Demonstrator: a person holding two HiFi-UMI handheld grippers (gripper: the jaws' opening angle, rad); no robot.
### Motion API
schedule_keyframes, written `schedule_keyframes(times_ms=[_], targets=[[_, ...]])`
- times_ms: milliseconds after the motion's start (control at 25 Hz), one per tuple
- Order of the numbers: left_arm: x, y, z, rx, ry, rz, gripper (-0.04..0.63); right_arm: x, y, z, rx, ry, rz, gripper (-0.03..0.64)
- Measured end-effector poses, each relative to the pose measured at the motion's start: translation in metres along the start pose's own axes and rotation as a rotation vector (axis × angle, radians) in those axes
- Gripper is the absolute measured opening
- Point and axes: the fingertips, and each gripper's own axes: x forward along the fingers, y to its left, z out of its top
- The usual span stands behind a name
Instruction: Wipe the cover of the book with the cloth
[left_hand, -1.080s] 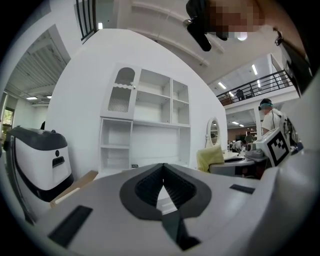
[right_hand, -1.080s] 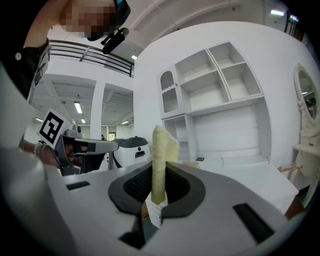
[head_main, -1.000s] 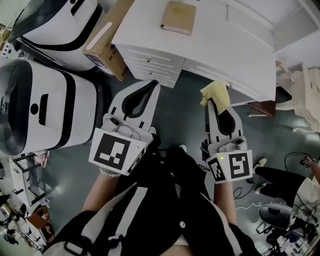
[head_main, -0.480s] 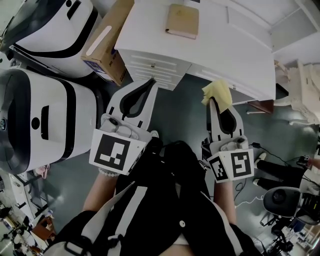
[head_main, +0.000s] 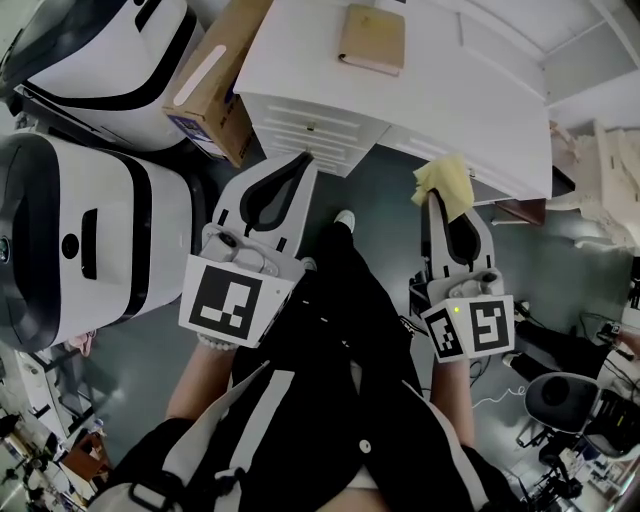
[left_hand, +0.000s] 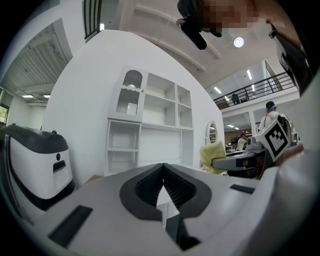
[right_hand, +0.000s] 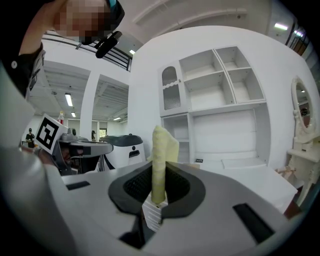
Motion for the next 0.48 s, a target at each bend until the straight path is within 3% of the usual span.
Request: schedule_keyframes(times_ms=[480], targets=[[0.034, 0.031, 0.008, 0.006, -0.006, 0.027, 0.0, 0.049, -0.019, 0.012, -0.013, -0.005, 0.029, 0.038]])
